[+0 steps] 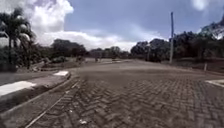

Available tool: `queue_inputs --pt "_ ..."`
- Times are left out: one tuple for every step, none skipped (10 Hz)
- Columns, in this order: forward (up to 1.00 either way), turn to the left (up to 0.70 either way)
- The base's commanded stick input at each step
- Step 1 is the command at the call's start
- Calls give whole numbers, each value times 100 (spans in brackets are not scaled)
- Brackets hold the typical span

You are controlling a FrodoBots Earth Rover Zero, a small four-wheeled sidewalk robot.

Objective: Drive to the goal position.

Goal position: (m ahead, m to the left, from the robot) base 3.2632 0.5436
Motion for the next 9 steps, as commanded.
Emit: queue_inputs --pt "100 0" --pt "100 0" --pt "100 0" --pt "100 0" --pt "100 0" --pt "100 0" --pt "100 0" --pt "100 0" --pt "100 0"
